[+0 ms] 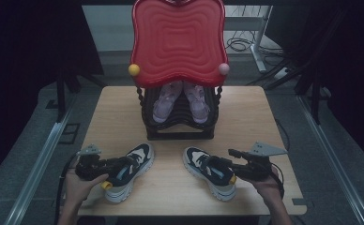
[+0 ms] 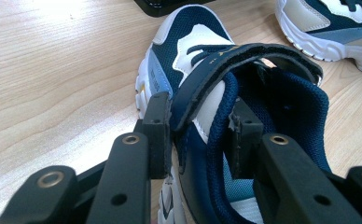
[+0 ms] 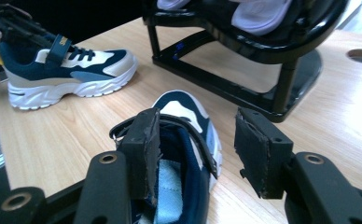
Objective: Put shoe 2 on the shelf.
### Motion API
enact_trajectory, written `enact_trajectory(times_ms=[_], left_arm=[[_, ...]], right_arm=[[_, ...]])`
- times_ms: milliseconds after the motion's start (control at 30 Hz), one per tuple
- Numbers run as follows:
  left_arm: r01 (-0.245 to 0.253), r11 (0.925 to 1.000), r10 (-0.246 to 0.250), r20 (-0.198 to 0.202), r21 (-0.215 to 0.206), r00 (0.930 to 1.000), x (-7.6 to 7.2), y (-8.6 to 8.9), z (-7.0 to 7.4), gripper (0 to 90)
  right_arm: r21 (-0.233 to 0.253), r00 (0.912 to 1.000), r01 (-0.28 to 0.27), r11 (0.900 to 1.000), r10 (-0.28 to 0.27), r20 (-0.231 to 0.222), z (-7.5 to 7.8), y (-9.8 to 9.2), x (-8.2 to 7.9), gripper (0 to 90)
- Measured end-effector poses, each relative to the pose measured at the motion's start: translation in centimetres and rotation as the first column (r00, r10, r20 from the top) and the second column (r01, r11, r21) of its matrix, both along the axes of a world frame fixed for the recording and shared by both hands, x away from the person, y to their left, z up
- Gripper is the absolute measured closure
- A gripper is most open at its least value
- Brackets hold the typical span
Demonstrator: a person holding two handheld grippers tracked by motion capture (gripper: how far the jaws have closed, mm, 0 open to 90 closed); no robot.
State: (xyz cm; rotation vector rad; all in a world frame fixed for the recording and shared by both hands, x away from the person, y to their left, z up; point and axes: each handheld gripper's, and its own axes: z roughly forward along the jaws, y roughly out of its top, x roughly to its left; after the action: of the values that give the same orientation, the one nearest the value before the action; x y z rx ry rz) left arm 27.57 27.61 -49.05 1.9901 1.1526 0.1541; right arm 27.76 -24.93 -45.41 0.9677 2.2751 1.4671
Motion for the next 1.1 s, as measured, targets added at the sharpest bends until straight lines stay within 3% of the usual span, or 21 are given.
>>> enact_trajectory(times_ms=[233,467,767,1100], left_arm=[[-0.003,1.0000,0.003,-0.001,0.008,1.0000,0.0,-0.1,0.1,67.5],[-0.005,0.9999,0.005,0.000,0.009,1.0000,0.0,-0.1,0.1,67.6],[-0.007,0.9999,0.007,-0.004,0.007,1.0000,0.0,-0.1,0.1,67.4],[-0.011,0.9999,0.011,-0.001,0.009,0.9999,-0.1,-0.1,0.1,67.8]], right_arm=[[-0.034,0.9951,-0.073,0.997,0.071,-0.069,-0.4,1.1,1.7,49.4],[-0.097,0.9905,-0.102,0.990,0.092,-0.102,-0.9,2.2,2.9,49.2],[-0.128,0.9851,-0.111,0.986,0.092,-0.145,-1.8,2.2,3.2,54.0],[-0.137,0.9666,-0.116,0.984,0.080,-0.243,-2.4,2.2,3.7,63.7]])
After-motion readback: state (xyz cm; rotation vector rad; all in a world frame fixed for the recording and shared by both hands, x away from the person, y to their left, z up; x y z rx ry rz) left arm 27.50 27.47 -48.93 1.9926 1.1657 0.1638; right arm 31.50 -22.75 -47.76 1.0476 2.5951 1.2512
